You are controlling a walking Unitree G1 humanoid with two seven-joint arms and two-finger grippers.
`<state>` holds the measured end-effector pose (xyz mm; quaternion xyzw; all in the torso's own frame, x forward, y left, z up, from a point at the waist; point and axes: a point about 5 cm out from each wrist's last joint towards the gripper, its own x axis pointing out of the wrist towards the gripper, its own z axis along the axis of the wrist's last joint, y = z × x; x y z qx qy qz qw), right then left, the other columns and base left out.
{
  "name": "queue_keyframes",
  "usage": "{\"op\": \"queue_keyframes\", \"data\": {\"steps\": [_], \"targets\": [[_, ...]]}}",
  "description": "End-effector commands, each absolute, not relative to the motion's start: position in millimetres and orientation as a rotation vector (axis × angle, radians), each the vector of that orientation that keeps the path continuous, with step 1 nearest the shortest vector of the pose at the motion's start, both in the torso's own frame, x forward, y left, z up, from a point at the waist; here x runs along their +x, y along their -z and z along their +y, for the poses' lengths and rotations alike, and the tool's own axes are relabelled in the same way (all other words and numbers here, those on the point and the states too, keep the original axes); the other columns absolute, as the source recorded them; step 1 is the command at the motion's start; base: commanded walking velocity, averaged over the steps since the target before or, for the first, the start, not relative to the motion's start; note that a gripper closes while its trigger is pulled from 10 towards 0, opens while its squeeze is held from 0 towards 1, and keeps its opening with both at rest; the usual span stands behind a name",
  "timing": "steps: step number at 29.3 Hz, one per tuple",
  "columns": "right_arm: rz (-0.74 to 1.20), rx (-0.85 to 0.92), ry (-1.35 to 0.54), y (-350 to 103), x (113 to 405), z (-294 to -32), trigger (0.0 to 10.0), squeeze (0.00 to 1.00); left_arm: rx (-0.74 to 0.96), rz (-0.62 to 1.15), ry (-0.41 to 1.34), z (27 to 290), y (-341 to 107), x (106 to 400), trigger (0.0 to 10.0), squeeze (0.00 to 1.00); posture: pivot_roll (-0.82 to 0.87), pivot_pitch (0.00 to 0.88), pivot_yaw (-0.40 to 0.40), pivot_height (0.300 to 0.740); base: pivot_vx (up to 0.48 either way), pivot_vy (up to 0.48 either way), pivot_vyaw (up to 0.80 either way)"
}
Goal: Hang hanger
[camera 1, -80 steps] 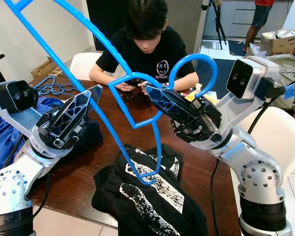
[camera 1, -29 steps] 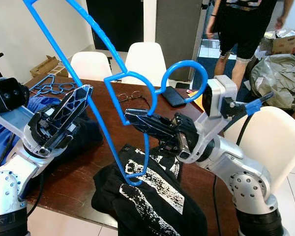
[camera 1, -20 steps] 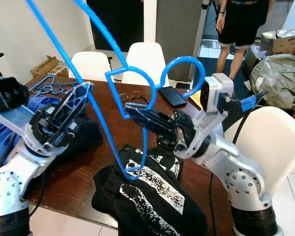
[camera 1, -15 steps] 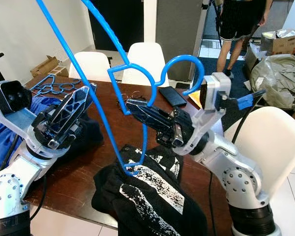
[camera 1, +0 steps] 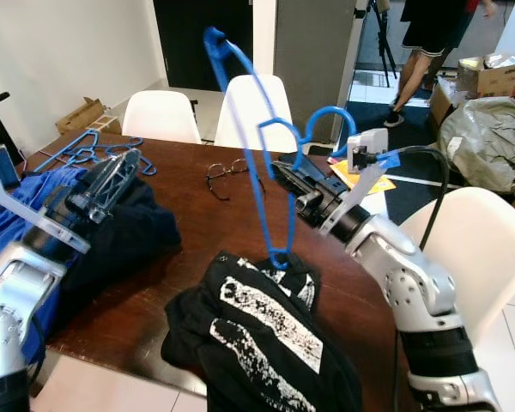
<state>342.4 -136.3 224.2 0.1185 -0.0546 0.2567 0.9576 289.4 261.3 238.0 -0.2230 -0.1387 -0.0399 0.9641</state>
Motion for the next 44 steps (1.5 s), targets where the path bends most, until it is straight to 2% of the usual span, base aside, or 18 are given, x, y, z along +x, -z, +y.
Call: {"op": "queue_keyframes", "data": {"steps": [1, 2, 3, 4, 5, 6, 8, 11, 12, 14, 15, 16, 18, 22, 33, 44], "targets": [[-0.104, 0.194, -0.414, -222, 350, -147, 2.1, 0.00, -0.361, -0.189, -0.101, 271, -225, 293, 10.0, 1.00, 0.12, 0.000, 0.007, 0.740, 0.000, 0.000, 0.00], [-0.104, 0.194, -0.414, -222, 350, -147, 2.1, 0.00, -0.361, -0.189, -0.101, 271, -225, 293, 10.0, 1.00, 0.12, 0.000, 0.007, 0.740, 0.000, 0.000, 0.00], [-0.074, 0.129, -0.334, -215, 353, -156, 10.0, 0.00, -0.293, -0.112, -0.157, 272, -212, 294, 10.0, 0.85, 0.12, 0.000, 0.003, 0.740, 0.000, 0.000, 0.00], [-0.028, 0.059, -0.227, -202, 355, -171, 10.0, 0.00, -0.191, -0.078, -0.149, 270, -200, 292, 10.0, 0.00, 0.12, 0.000, 0.003, 0.740, 0.000, 0.000, 0.00], [0.033, -0.030, -0.081, -185, 352, -195, 10.0, 0.00, -0.093, -0.048, -0.137, 265, -184, 284, 10.0, 0.00, 0.11, 0.000, -0.005, 0.740, 0.000, 0.000, 0.00], [0.051, -0.050, -0.041, -180, 349, -203, 10.0, 0.00, -0.089, -0.045, -0.146, 264, -180, 281, 10.0, 0.00, 0.11, 0.000, -0.005, 0.740, 0.000, 0.000, 0.00], [0.057, -0.060, -0.020, -178, 349, -206, 10.0, 0.00, -0.092, -0.043, -0.165, 263, -178, 280, 10.0, 0.00, 0.11, 0.000, -0.005, 0.740, 0.000, 0.000, 0.00], [0.120, -0.161, 0.084, -155, 322, -230, 10.0, 0.00, -0.042, -0.032, -0.139, 248, -164, 259, 10.0, 0.00, 0.09, 0.001, -0.021, 0.740, 0.000, 0.000, 0.00], [0.120, -0.161, 0.084, -155, 322, -230, 10.0, 0.00, -0.042, -0.032, -0.139, 248, -164, 259, 10.0, 0.00, 0.09, 0.001, -0.021, 0.740, 0.000, 0.000, 0.00], [0.131, -0.243, 0.120, -147, 300, -238, 10.0, 0.00, 0.003, -0.008, -0.141, 238, -154, 247, 10.0, 0.00, 0.09, 0.003, -0.023, 0.740, 0.000, 0.000, 0.00], [0.141, -0.262, 0.139, -142, 285, -239, 10.0, 0.00, 0.037, 0.004, -0.146, 232, -150, 241, 10.0, 0.00, 0.08, 0.015, -0.028, 0.740, 0.000, 0.000, 0.00], [0.141, -0.262, 0.139, -142, 285, -239, 10.0, 0.00, 0.037, 0.004, -0.146, 232, -150, 241, 10.0, 0.00, 0.08, 0.015, -0.028, 0.740, 0.000, 0.000, 0.00], [0.152, -0.261, 0.172, -134, 263, -236, 10.0, 0.00, 0.101, 0.001, -0.151, 224, -148, 236, 10.0, 0.00, 0.07, 0.021, -0.026, 0.740, 0.000, 0.000, 0.00], [0.154, -0.237, 0.186, -129, 255, -231, 10.0, 0.00, 0.124, -0.014, -0.145, 223, -150, 238, 10.0, 0.00, 0.06, 0.025, -0.022, 0.740, 0.000, 0.000, 0.00], [0.088, -0.202, 0.211, -137, 256, -228, 10.0, 0.00, 0.201, -0.032, -0.133, 217, -152, 244, 10.0, 0.00, 0.06, 0.041, -0.003, 0.740, -0.237, 0.000, 0.00], [0.100, -0.189, 0.200, -138, 257, -226, 10.0, 0.00, 0.230, -0.029, -0.220, 223, -152, 234, 10.0, 0.00, 0.07, 0.042, -0.007, 0.740, -0.376, 0.000, 0.00]]}}
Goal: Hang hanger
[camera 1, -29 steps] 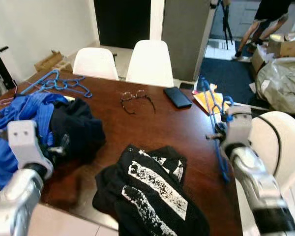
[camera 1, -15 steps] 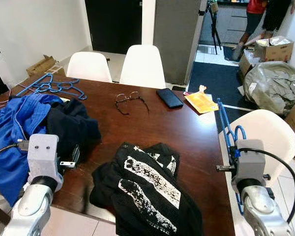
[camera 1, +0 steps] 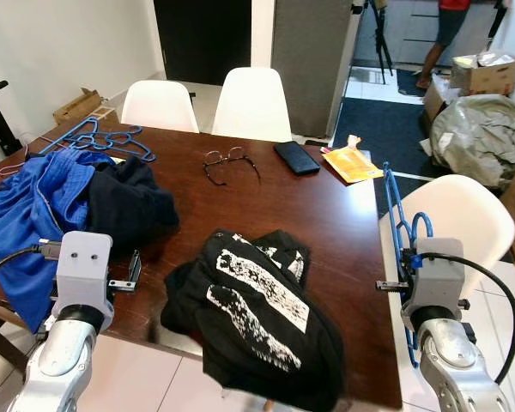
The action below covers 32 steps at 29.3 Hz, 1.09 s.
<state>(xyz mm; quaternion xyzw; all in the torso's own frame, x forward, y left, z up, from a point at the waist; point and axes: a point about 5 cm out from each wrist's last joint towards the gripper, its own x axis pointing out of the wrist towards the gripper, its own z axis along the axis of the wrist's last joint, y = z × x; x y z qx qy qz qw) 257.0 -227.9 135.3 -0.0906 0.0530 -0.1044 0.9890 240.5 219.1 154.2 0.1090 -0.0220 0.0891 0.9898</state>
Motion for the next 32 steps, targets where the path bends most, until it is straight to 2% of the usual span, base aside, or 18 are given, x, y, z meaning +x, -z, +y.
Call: {"op": "queue_keyframes", "data": {"steps": [1, 6, 14, 21, 32], "targets": [[0.100, -0.189, 0.200, -138, 257, -226, 10.0, 0.00, 0.230, -0.029, -0.220, 223, -152, 234, 10.0, 0.00, 0.07, 0.042, -0.007, 0.740, -0.409, 0.000, 0.00], [0.093, -0.205, 0.186, -139, 261, -225, 10.0, 0.00, 0.215, -0.030, -0.229, 224, -151, 229, 10.0, 0.00, 0.08, 0.039, -0.015, 0.740, -0.319, 0.000, 0.00], [0.116, -0.252, 0.164, -136, 269, -223, 10.0, 0.00, 0.114, 0.000, -0.201, 217, -141, 212, 10.0, 0.00, 0.10, 0.029, -0.022, 0.740, 0.000, 0.000, -0.80], [0.111, -0.243, 0.156, -136, 270, -222, 10.0, 0.00, 0.077, 0.010, -0.265, 222, -138, 208, 10.0, 0.00, 0.10, 0.027, -0.025, 0.740, 0.000, 0.000, -0.69], [0.114, -0.234, 0.149, -134, 271, -221, 10.0, 0.00, 0.117, 0.005, -0.310, 229, -140, 212, 10.0, 0.00, 0.11, 0.016, -0.032, 0.740, 0.000, 0.447, 0.00]]}}
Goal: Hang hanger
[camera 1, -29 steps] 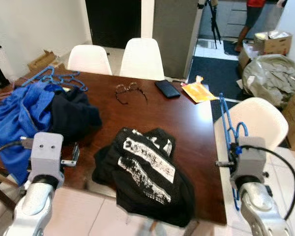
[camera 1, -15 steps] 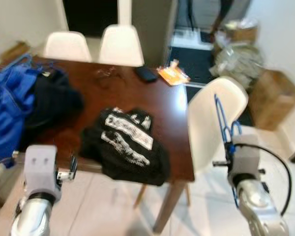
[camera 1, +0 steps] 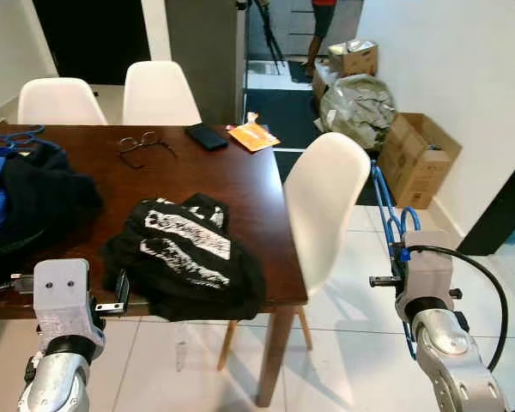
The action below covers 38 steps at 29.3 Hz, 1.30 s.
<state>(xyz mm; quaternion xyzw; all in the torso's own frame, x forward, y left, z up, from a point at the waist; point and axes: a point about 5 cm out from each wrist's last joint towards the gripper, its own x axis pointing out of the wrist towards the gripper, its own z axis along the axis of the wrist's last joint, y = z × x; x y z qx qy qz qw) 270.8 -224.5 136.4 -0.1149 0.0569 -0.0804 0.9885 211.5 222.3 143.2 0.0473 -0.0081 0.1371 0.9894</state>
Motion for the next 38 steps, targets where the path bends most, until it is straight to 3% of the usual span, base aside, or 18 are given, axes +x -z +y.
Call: {"op": "queue_keyframes", "data": {"steps": [1, 22, 31, 38], "targets": [[0.114, -0.232, 0.148, -134, 272, -221, 10.0, 0.00, 0.124, -0.003, -0.315, 231, -142, 213, 10.0, 0.00, 0.11, 0.012, -0.032, 0.740, 0.000, 0.480, 0.00], [0.113, -0.231, 0.141, -133, 273, -221, 10.0, 0.00, 0.120, -0.014, -0.325, 236, -144, 217, 10.0, 0.00, 0.11, 0.011, -0.032, 0.740, 0.000, 0.474, 0.00], [0.098, -0.203, 0.138, -134, 274, -219, 10.0, 0.00, 0.142, -0.053, -0.253, 232, -153, 225, 10.0, 0.00, 0.12, 0.013, -0.026, 0.740, 0.000, 0.000, 0.00], [0.080, -0.165, 0.160, -136, 276, -221, 10.0, 0.00, 0.161, -0.184, -0.099, 214, -186, 238, 10.0, 0.00, 0.12, 0.010, -0.020, 0.740, 0.324, 0.000, 0.00]]}}
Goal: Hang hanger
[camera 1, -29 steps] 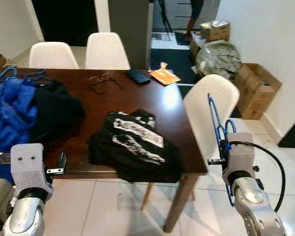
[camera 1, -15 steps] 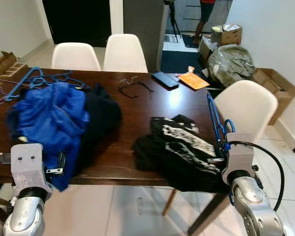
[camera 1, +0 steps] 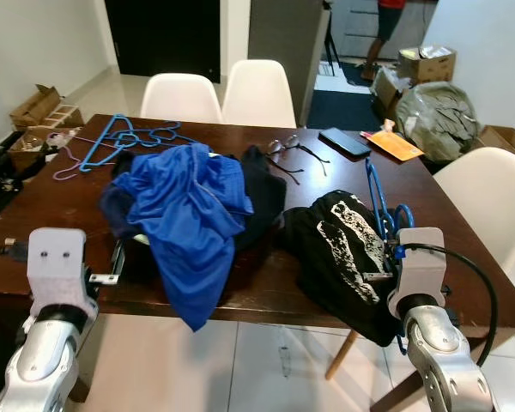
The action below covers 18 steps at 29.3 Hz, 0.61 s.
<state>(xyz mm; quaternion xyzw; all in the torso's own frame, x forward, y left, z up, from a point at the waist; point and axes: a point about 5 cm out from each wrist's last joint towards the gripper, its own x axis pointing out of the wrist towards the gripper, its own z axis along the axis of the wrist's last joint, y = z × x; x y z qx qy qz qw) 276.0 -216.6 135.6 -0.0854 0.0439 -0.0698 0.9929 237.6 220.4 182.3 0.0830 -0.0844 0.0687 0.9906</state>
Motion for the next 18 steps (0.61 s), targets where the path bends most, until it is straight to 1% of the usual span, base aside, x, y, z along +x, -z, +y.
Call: {"op": "queue_keyframes", "data": {"steps": [1, 4, 10, 15, 17, 18], "targets": [[0.078, -0.161, 0.164, -137, 277, -222, 10.0, 0.00, 0.159, -0.201, -0.084, 211, -191, 240, 10.0, 0.00, 0.12, 0.010, -0.020, 0.740, 0.311, 0.000, 0.00], [0.070, -0.156, 0.173, -138, 277, -223, 10.0, 0.00, 0.143, -0.243, -0.049, 204, -203, 244, 10.0, 0.00, 0.12, 0.007, -0.016, 0.740, 0.311, 0.000, 0.00], [0.059, -0.149, 0.178, -139, 277, -223, 10.0, 0.00, 0.128, -0.273, -0.027, 200, -211, 247, 10.0, 0.00, 0.12, 0.007, -0.015, 0.740, 0.313, 0.000, 0.00], [0.045, -0.145, 0.184, -142, 279, -225, 10.0, 0.00, 0.108, -0.326, 0.012, 194, -227, 250, 10.0, 0.00, 0.12, 0.006, -0.019, 0.740, 0.315, 0.000, 0.00], [0.047, -0.147, 0.181, -141, 280, -225, 10.0, 0.00, 0.092, -0.345, 0.099, 183, -236, 252, 10.0, 0.00, 0.12, 0.008, -0.021, 0.740, 0.000, 0.000, 0.00], [0.047, -0.147, 0.181, -141, 280, -225, 10.0, 0.00, 0.092, -0.345, 0.099, 183, -236, 252, 10.0, 0.00, 0.12, 0.008, -0.021, 0.740, 0.000, 0.000, 0.00]]}}
